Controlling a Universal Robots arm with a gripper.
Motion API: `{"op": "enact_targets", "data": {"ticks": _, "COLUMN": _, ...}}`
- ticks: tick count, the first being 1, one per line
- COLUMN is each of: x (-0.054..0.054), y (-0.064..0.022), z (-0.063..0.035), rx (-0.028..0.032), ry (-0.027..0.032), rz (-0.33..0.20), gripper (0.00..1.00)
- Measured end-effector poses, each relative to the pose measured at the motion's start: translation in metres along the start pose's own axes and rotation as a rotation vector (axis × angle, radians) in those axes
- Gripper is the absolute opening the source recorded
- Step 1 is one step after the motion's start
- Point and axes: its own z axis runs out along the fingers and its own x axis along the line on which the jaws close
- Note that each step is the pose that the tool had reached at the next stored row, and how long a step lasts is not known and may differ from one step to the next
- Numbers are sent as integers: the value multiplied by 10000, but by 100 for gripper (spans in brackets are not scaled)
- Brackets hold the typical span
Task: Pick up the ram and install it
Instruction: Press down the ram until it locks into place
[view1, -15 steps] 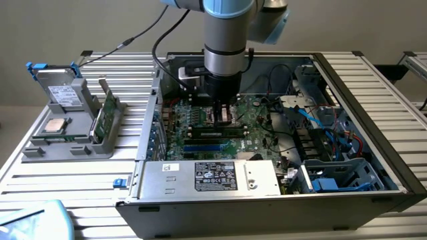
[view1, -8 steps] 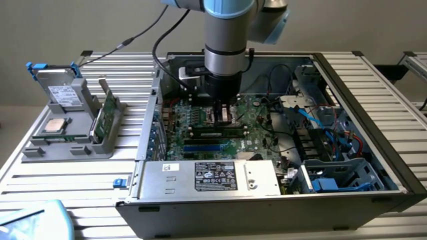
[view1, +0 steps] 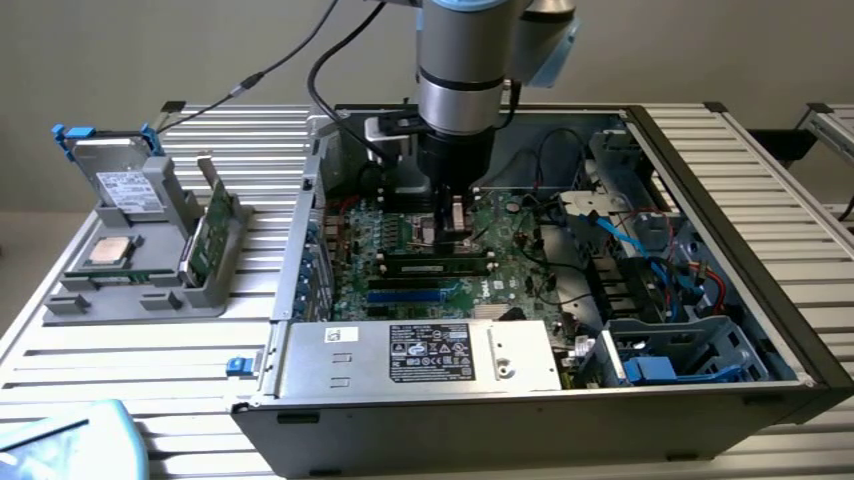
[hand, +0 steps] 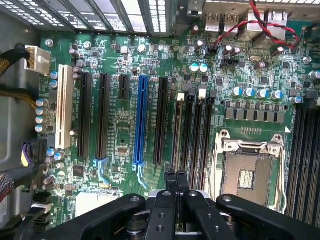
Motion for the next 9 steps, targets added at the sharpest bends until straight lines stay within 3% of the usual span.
{"op": "enact_targets", "data": {"ticks": 9, "x": 1, "y": -6, "z": -3, "rx": -5, "ry": 0, "rz": 0, "gripper": 11}}
